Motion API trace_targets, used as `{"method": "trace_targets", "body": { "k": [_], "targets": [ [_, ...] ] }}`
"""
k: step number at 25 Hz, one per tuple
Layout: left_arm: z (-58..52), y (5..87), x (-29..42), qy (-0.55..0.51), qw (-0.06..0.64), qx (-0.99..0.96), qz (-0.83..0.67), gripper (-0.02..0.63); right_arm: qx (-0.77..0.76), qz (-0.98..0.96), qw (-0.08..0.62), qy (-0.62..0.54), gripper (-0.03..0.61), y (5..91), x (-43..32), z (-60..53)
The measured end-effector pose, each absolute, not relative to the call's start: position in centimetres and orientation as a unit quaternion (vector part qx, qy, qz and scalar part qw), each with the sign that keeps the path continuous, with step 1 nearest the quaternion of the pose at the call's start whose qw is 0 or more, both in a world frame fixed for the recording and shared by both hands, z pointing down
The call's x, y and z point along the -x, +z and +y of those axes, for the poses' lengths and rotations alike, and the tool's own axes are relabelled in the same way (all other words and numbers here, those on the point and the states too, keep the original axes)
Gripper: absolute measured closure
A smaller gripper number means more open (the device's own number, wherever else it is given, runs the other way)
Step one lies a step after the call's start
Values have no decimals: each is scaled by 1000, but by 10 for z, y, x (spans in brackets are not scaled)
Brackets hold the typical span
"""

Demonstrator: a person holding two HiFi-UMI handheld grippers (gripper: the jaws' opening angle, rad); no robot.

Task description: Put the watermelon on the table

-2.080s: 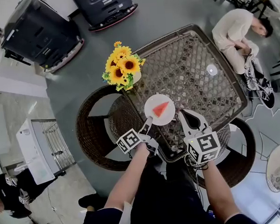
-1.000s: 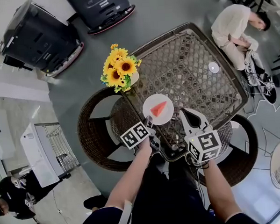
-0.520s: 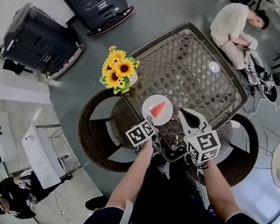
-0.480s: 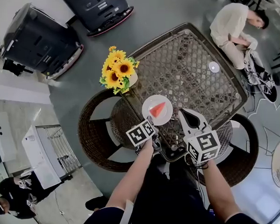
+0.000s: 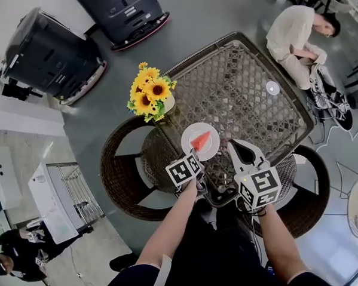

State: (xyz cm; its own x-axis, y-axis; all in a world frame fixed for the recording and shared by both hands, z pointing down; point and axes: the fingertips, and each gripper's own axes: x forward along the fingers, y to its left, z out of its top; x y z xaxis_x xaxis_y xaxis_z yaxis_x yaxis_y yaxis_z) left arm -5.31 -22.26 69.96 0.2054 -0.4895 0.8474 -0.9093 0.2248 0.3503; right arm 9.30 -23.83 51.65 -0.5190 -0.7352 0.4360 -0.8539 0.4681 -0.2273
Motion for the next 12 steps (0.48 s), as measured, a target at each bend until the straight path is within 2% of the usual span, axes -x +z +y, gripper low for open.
{"method": "trace_targets", "body": {
  "k": [12],
  "targets": [
    [-226, 648, 69, 204, 422, -655, -593, 465, -474, -848, 127, 201, 575, 498, -90, -233]
  ]
}}
